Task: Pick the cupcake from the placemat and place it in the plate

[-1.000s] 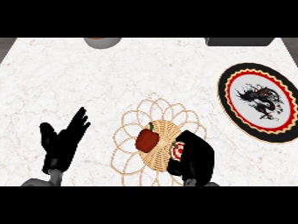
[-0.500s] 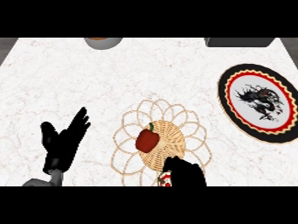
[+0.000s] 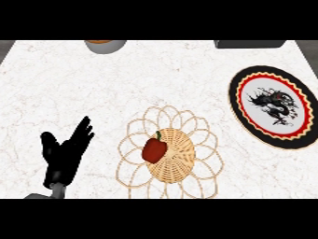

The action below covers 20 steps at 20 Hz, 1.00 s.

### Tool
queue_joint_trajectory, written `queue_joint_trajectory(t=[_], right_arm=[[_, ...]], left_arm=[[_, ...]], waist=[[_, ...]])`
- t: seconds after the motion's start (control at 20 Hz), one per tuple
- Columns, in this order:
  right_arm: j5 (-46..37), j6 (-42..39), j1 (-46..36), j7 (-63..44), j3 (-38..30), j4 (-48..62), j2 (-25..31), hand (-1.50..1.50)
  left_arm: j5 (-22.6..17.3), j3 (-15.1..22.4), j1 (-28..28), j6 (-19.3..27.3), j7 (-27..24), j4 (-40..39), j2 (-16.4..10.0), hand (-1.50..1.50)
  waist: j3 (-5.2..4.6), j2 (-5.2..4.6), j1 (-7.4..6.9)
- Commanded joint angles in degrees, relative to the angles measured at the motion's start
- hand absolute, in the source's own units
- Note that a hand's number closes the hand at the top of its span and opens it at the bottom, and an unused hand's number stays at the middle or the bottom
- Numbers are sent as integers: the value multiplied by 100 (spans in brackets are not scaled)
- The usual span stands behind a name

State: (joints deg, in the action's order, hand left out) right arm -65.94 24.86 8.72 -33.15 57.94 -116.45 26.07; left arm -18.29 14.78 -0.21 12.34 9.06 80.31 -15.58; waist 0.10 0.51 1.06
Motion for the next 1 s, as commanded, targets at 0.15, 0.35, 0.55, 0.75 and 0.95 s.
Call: queue_joint_trajectory(t=[0.15, 0.35, 0.55, 0.75, 0.95], right_arm=[[643, 1641, 818, 353, -737, -1143, 860, 150], [1803, 2015, 631, 517, -1431, -1043, 1050, 150], [3433, 2766, 438, 1142, -1987, -843, 1411, 150], [4676, 2698, -252, 1806, -2954, 49, 1529, 150], [5499, 2679, -551, 2909, -3587, 1309, 1470, 150]], left_arm=[[130, 25, -41, 123, 23, -37, 166, 0], [213, 50, -72, 115, 318, 302, 65, 0], [108, -103, -196, -71, 11, -167, 164, 0], [150, -71, -67, -252, -106, -139, 126, 0], [170, -88, 35, -249, 79, 121, 6, 0]], waist=[[0, -43, 5], [1, -55, -111], [13, -85, -131], [6, -79, -173], [16, -77, -214]])
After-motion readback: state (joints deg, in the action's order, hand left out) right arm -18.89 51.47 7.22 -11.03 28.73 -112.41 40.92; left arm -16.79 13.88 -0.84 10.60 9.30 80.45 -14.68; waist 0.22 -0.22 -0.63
